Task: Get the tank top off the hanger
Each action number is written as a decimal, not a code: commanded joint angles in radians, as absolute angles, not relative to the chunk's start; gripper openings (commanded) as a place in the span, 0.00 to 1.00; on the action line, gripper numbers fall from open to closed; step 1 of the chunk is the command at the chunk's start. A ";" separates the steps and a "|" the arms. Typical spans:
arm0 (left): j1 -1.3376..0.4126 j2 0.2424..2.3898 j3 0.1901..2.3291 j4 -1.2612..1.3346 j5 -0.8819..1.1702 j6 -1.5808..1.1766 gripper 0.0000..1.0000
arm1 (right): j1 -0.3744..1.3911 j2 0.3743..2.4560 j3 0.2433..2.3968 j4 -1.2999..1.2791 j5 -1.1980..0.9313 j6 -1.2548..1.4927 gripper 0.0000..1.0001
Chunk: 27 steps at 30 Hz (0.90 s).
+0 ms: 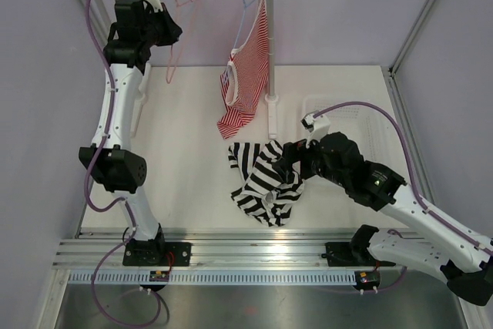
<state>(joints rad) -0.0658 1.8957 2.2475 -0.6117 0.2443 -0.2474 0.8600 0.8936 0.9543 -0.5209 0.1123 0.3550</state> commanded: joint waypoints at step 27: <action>-0.081 0.701 1.123 -0.686 -0.045 -0.342 0.99 | 0.856 1.632 1.043 -0.370 0.130 0.264 1.00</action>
